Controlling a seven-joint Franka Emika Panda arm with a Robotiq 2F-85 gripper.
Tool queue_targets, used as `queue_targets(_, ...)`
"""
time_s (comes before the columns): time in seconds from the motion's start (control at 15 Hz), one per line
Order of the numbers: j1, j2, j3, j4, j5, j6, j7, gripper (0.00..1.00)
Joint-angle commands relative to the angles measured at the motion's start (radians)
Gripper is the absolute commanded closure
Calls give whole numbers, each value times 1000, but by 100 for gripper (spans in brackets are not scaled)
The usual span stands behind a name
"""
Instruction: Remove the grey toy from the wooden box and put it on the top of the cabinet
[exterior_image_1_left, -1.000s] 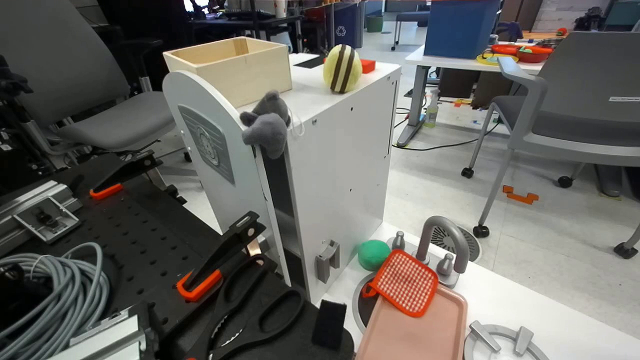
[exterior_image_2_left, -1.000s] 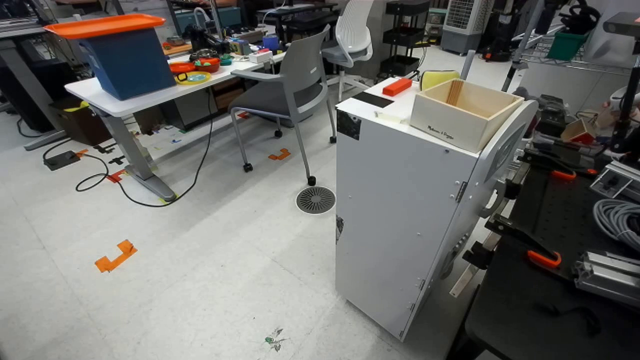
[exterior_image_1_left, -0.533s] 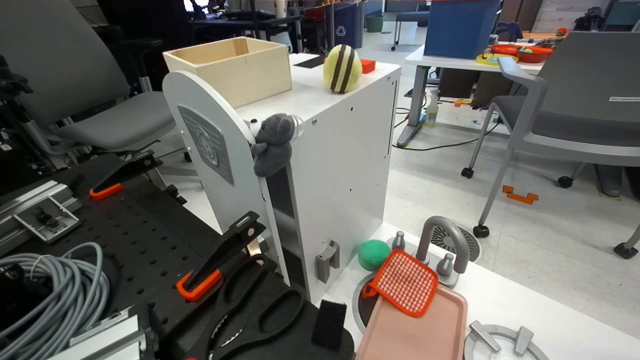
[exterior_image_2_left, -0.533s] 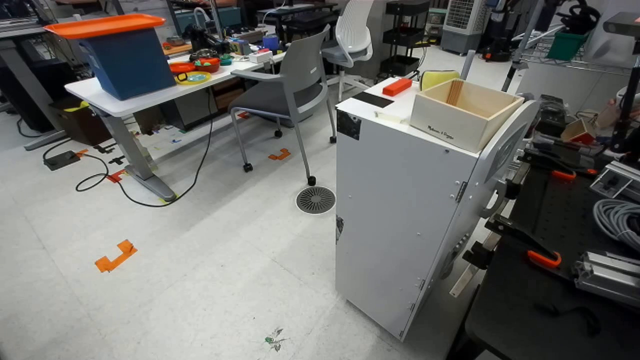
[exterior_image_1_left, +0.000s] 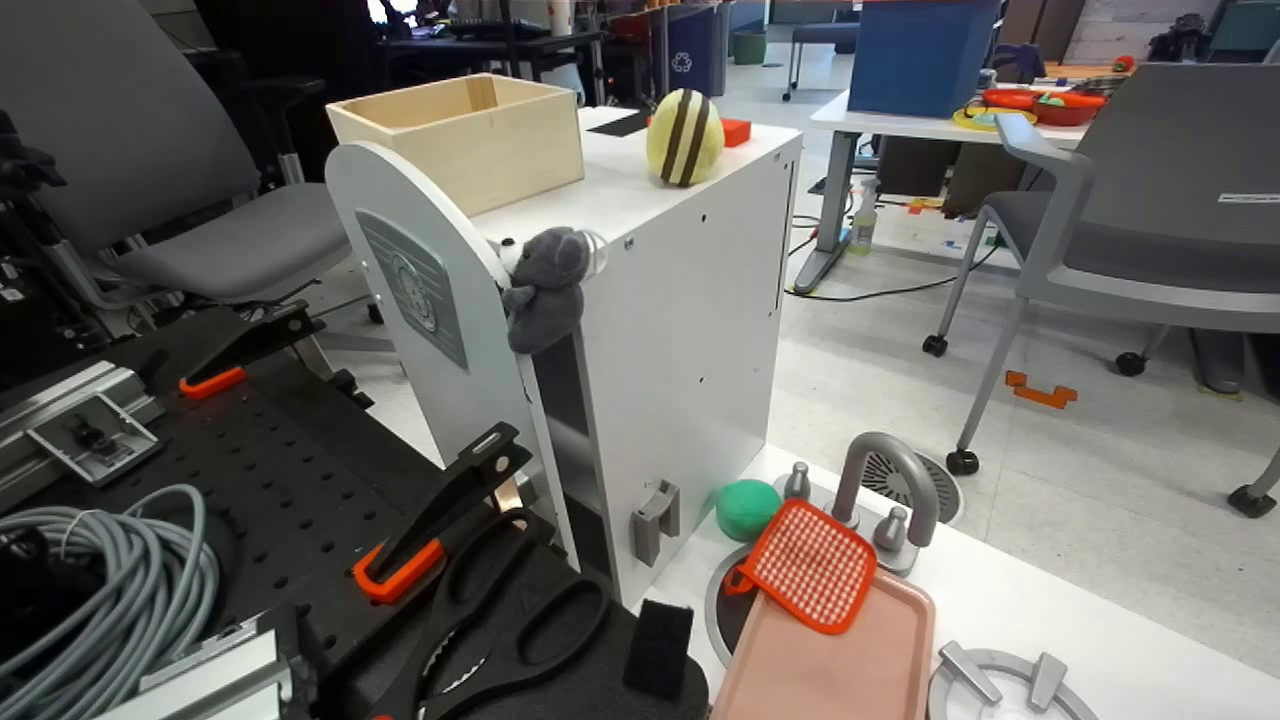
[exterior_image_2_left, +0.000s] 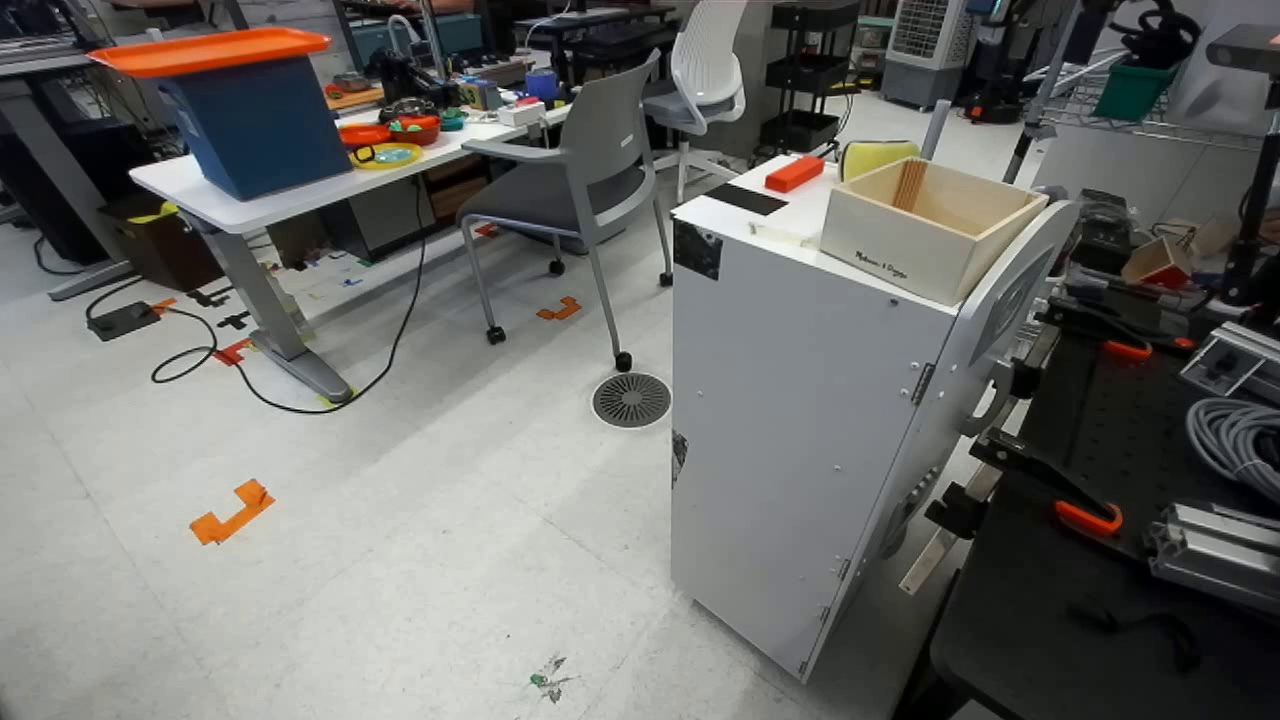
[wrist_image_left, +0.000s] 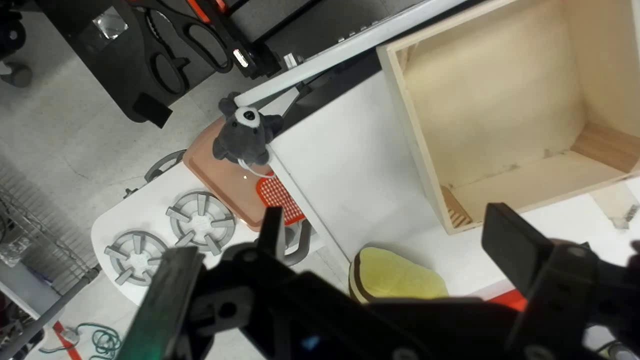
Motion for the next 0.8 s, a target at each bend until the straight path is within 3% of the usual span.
queue_targets(0.0,14,-42,9,-21,7,-14,-22,0)
queue_targets(0.73,6,-132,13,-81,-2,-18,-36,0)
